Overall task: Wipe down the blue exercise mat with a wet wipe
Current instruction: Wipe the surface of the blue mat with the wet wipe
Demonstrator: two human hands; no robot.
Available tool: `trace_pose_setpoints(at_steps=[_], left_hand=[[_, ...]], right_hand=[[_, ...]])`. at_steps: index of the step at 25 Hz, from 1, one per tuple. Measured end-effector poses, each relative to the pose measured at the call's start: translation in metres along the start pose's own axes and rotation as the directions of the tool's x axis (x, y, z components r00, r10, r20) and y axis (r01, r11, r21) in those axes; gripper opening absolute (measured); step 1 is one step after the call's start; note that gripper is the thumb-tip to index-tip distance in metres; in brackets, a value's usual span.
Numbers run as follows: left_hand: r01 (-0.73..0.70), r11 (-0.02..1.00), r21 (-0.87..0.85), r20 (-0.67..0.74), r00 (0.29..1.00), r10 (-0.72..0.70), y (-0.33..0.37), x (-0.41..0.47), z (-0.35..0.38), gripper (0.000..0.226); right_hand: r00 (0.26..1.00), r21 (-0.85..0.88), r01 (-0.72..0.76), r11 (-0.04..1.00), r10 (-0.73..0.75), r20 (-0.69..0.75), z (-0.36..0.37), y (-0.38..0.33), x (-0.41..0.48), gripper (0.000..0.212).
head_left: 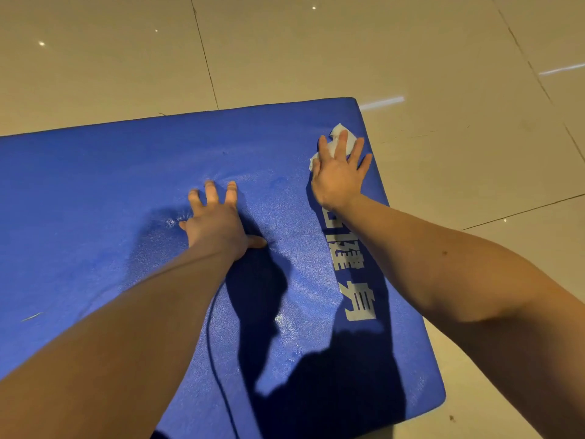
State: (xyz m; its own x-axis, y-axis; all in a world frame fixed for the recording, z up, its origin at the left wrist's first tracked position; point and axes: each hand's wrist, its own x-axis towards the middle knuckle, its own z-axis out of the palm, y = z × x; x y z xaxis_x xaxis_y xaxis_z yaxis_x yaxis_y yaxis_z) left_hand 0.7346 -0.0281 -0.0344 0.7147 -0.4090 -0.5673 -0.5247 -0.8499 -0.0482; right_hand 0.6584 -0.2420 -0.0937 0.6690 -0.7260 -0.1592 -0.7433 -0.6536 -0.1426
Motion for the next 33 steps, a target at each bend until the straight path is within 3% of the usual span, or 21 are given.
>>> trace_pose_setpoints(at_steps=[3,5,7,9,10,13,16,18,21,24,26,28,29,31,33], left_hand=[[-0.001,1.0,-0.002,0.001,1.0,0.001,0.001,0.0,0.0,0.137],[0.001,1.0,-0.003,-0.005,1.0,-0.001,0.001,0.0,0.0,0.136],[-0.005,1.0,-0.011,-0.012,1.0,0.005,0.001,0.0,0.0,0.135],[-0.006,1.0,-0.013,-0.01,1.0,0.006,-0.001,0.0,0.0,0.135],[-0.004,1.0,-0.011,-0.005,1.0,0.004,-0.001,-0.001,0.0,0.135],[-0.001,1.0,-0.002,-0.004,1.0,0.001,0.0,-0.002,0.0,0.135],[-0.004,1.0,0.002,-0.008,1.0,0.004,0.0,-0.001,-0.002,0.135],[-0.002,1.0,0.006,-0.004,1.0,0.002,0.001,0.0,-0.002,0.135],[-0.001,1.0,0.004,0.003,1.0,0.001,0.001,0.0,-0.003,0.135],[-0.002,1.0,-0.001,0.002,1.0,0.002,0.001,0.0,-0.003,0.135],[-0.005,1.0,-0.006,0.002,1.0,0.005,0.001,0.001,-0.003,0.135],[-0.005,1.0,-0.007,-0.001,1.0,0.005,0.0,0.001,-0.002,0.135],[-0.004,1.0,-0.007,-0.003,1.0,0.004,0.0,0.001,-0.001,0.136],[-0.003,1.0,-0.006,-0.006,1.0,0.003,0.001,0.001,0.0,0.137],[-0.003,1.0,-0.002,-0.008,1.0,0.003,0.001,0.001,-0.001,0.137]], right_hand=[[0.998,-0.012,0.02,1.0,-0.021,-0.052,-0.003,0.011,0.014,0.058],[0.993,0.093,0.059,0.994,-0.049,-0.11,-0.008,-0.001,0.021,0.05],[0.964,0.164,0.261,0.951,-0.247,-0.103,-0.007,-0.03,0.014,0.058],[0.887,0.103,0.462,0.881,-0.461,-0.041,-0.002,-0.044,0.008,0.07],[0.868,0.077,0.497,0.864,-0.495,-0.048,-0.006,-0.038,0.012,0.069],[0.939,-0.017,0.324,0.946,-0.324,-0.114,-0.027,0.013,0.039,0.063],[0.994,-0.238,0.093,0.967,-0.102,-0.027,-0.04,0.055,0.062,0.06],[1.0,-0.244,0.026,0.969,-0.03,-0.009,-0.041,0.041,0.067,0.061],[0.989,-0.152,0.135,0.979,-0.143,-0.047,-0.029,-0.003,0.059,0.076],[0.953,-0.123,0.259,0.958,-0.274,-0.131,-0.019,-0.02,0.047,0.065],[0.943,-0.147,0.299,0.943,-0.315,-0.108,-0.017,-0.014,0.048,0.051],[0.946,-0.058,0.285,0.957,-0.29,-0.145,-0.018,-0.003,0.05,0.027],[0.945,0.005,0.279,0.96,-0.274,-0.178,-0.017,0.003,0.054,0.025],[0.92,-0.075,0.324,0.943,-0.333,-0.206,-0.018,0.017,0.064,0.043],[0.954,-0.038,0.191,0.981,-0.195,-0.229,-0.029,0.029,0.072,0.046]])
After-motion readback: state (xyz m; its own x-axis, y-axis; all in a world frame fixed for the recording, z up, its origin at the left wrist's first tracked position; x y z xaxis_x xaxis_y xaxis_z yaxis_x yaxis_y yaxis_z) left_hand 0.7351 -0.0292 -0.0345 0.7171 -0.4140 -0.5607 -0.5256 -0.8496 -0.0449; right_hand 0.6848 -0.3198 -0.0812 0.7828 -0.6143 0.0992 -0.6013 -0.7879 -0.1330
